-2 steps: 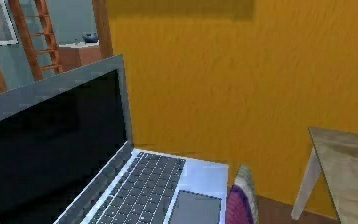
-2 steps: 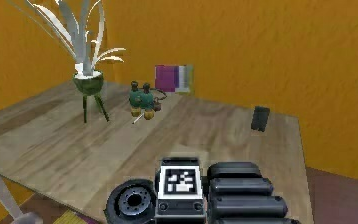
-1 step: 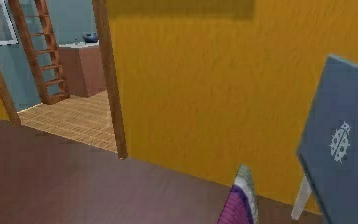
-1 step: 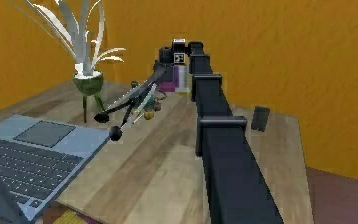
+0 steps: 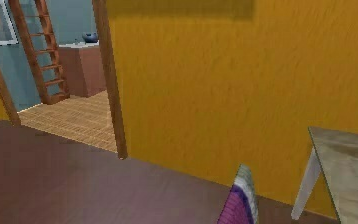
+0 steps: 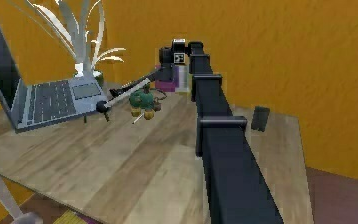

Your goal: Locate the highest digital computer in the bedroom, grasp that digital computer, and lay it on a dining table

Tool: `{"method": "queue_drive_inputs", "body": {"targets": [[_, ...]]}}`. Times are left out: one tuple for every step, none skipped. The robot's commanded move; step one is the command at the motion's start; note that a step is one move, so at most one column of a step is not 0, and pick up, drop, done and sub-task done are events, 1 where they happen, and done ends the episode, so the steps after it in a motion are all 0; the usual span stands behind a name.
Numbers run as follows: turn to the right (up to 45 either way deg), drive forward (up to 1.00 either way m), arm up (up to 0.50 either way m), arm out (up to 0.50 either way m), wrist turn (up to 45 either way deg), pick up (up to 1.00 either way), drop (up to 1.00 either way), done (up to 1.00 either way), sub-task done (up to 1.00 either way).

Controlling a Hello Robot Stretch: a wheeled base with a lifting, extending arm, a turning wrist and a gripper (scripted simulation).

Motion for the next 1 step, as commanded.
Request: {"method": "queue_drive_inputs", "body": {"targets": [[0.0,0.00,0.00,0.00,45.0,0.00,0.00,0.00,0.00]]}}
